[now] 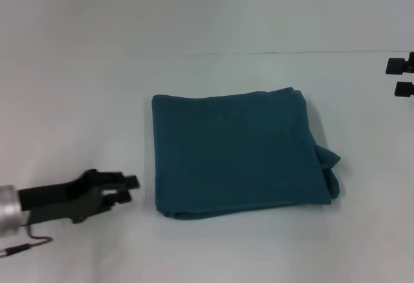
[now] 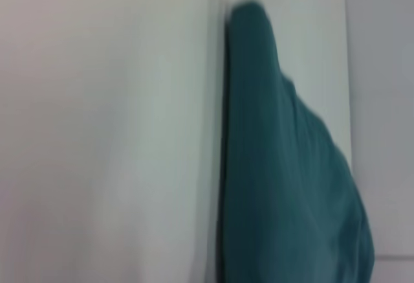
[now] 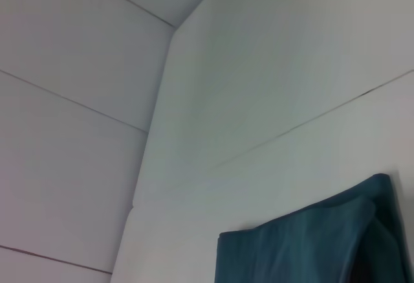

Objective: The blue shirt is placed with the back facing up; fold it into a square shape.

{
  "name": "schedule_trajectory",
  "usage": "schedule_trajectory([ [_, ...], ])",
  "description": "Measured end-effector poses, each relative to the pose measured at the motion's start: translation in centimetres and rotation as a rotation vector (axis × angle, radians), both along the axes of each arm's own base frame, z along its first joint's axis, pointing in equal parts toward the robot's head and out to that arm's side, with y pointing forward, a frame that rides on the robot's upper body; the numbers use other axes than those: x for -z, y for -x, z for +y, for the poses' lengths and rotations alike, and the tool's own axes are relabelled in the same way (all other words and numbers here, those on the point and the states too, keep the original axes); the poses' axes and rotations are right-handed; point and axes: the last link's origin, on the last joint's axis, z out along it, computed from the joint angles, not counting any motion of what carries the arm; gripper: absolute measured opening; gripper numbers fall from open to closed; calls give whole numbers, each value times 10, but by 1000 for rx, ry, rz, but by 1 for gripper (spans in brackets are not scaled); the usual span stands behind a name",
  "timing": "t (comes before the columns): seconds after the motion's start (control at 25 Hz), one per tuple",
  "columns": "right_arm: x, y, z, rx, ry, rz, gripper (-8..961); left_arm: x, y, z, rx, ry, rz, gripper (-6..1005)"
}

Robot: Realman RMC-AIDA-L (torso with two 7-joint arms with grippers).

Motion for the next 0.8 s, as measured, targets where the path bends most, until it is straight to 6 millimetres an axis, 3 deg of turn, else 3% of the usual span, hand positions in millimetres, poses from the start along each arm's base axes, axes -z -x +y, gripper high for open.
schedule_trajectory([
  [0.16,1,0,-2,-38,3,-19,762,-20,-1,-6,110,-84,-15,384],
  [0.32,6,5,-9,-262,3,-112,762,-29,-20,-15,537,-157,37,465],
  [0.36,16,7,-18,-425,35,-185,762,-31,-23,-17,640,-180,56,485],
  [0.4,22,7,-23,-480,60,-212,762,-32,-26,-18,707,-199,75,505],
  [0.44,22,7,-23,-480,60,-212,762,-34,-27,-18,760,-211,94,525],
  [0.72,75,18,-41,-657,202,-308,762,-33,-42,-9,958,-144,151,782],
  [0.8,88,25,-41,-690,200,-312,762,-28,-49,-5,1012,-94,165,927],
])
